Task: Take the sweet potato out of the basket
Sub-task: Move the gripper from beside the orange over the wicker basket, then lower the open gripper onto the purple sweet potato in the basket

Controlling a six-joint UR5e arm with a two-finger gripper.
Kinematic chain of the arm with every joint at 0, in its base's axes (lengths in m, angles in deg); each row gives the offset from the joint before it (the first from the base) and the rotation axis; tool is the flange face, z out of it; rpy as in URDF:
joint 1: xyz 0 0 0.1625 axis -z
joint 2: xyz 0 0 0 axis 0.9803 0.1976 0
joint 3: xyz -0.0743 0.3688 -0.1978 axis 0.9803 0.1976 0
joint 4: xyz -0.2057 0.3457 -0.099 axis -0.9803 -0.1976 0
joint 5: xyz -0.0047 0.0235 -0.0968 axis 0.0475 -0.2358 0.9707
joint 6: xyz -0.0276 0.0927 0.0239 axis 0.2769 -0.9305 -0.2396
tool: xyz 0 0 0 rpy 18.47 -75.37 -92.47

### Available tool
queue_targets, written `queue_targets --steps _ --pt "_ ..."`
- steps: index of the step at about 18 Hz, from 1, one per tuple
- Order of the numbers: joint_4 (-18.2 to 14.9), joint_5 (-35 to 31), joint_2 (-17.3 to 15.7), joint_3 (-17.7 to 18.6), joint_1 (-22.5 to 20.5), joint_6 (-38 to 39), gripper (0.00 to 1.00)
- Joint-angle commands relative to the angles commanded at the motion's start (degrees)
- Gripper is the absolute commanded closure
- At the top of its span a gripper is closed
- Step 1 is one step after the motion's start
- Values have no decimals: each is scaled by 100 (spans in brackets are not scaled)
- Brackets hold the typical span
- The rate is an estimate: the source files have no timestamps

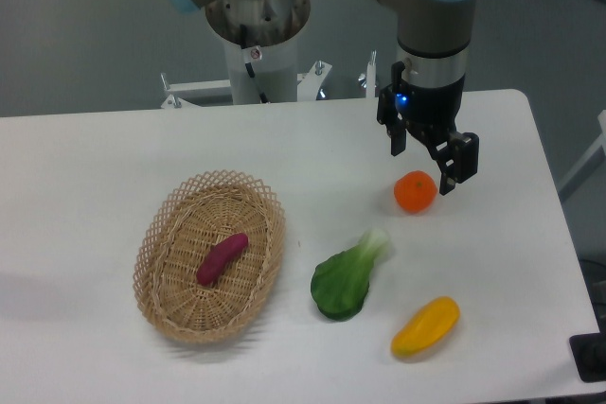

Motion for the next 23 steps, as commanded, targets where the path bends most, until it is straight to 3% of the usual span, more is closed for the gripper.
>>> queue_targets --steps 9,11,16,23 --pt "26 35 -149 193 368 350 0" --pt "297 62 -158 368 640 876 0" --pt "1352 193 -44 878 1431 2852 0" --pt "1520 150 421 984 2486 4270 0"
